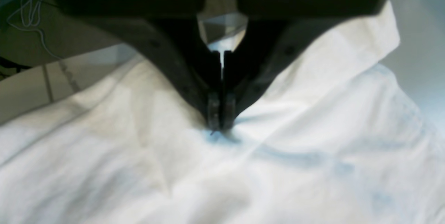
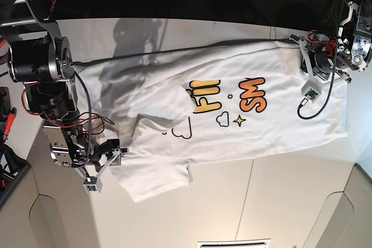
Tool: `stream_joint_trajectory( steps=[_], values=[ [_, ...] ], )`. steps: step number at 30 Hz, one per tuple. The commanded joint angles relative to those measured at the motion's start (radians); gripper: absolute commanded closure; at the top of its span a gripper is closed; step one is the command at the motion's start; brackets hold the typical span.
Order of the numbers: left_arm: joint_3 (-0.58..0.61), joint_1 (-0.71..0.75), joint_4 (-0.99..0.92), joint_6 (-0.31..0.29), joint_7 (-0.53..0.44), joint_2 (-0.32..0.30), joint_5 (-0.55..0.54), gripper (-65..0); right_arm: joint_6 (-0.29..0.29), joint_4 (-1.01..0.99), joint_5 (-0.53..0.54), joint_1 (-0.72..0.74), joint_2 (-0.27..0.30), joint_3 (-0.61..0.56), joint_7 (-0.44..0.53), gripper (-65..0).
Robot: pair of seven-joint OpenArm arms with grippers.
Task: Layout the t-shirt on the table in an organized manner, then fold the t-shirt properly
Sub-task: 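Drag the hem with the right gripper to spread the shirt flat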
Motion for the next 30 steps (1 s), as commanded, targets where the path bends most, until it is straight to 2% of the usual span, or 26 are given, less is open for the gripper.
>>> stream_joint_trajectory(
  steps=[1,3,5,7,11,15,17,20,25,27,30],
  values=[
    [-0.008,-0.008,0.015,0.000,-0.014,-0.016,-0.003,0.0,-0.003,0.014,0.020,0.033,0.005,0.001,0.018,-38.1],
    [-0.008,-0.008,0.015,0.001,-0.014,-0.016,-0.003,0.0,-0.003,0.017,0.037,0.033,0.005,0.001,0.039,-38.1],
    [-0.008,-0.008,0.015,0.001,-0.014,-0.016,-0.003,0.0,-0.003,0.025,0.036,0.031,0.005,0.001,0.098,-38.1],
    [-0.008,-0.008,0.015,0.001,-0.014,-0.016,-0.003,0.0,-0.010,0.035,0.036,0.031,0.006,0.001,0.108,-38.1],
    [-0.008,-0.007,0.015,0.001,-0.013,-0.016,-0.003,0.0,-0.085,0.039,0.036,0.030,0.006,0.001,0.118,-38.0],
    [-0.008,-0.007,0.015,0.001,-0.013,-0.016,-0.003,0.0,-0.108,0.039,0.036,0.016,0.008,0.001,0.123,-38.0],
    [-0.008,-0.008,0.015,0.001,-0.013,-0.016,-0.003,0.0,-0.097,0.039,0.044,-0.002,0.007,0.001,0.123,-38.0],
    [-0.008,-0.008,0.015,0.001,-0.013,-0.016,-0.003,0.0,-0.043,0.039,0.071,-0.036,0.007,0.001,0.122,-38.0],
    [-0.008,-0.008,0.015,0.001,-0.013,-0.016,-0.003,0.0,-0.016,0.039,0.070,-0.086,0.008,0.001,0.123,-37.8],
    [-0.008,-0.008,0.015,0.001,-0.014,-0.016,-0.003,0.0,0.023,0.040,0.070,-0.092,0.008,0.001,0.123,-30.6],
    [-0.008,-0.008,0.015,0.001,-0.018,-0.016,-0.002,0.0,0.069,0.055,0.070,-0.092,0.008,0.001,0.123,-7.4]
  ],
)
